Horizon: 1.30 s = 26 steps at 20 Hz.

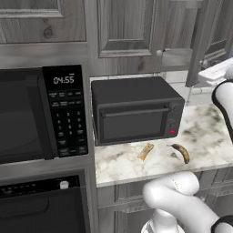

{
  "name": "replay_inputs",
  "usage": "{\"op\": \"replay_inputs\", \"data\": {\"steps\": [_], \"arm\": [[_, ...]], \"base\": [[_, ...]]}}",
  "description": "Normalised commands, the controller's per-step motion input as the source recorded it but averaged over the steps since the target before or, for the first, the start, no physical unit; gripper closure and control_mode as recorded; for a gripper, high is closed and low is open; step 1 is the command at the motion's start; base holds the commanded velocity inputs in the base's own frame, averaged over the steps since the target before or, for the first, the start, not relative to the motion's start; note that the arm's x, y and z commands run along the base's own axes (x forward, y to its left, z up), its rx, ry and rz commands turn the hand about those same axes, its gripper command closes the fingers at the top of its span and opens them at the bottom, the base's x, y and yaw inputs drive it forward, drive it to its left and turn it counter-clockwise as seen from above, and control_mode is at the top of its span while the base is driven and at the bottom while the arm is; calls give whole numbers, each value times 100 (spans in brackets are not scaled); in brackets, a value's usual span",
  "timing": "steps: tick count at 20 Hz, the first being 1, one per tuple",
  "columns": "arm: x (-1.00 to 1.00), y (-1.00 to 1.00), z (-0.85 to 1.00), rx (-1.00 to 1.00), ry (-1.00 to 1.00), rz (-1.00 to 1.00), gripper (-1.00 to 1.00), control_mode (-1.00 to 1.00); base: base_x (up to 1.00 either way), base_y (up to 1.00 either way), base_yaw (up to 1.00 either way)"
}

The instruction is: Pick the pan from the cabinet and place it on the stove. Then turn on the stove burner for the pan.

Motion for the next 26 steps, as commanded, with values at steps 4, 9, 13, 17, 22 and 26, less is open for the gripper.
{"op": "replay_inputs", "data": {"steps": [4, 9, 13, 17, 22, 26], "arm": [[-64, 13, 0, -2, 0, 0, -100, -100], [-40, 58, 9, -8, 0, -4, -100, -100], [-11, 69, 13, -19, 1, -12, -100, -100], [2, 46, 1, -26, 7, -18, -100, -100], [28, 9, -3, -27, 13, -23, -100, -100], [39, 5, -8, -27, 14, -20, -100, -100]], "base": [[0, 0, 0], [0, 0, 0], [0, 0, 0], [0, 0, 0], [0, 0, 0], [0, 0, 0]]}}
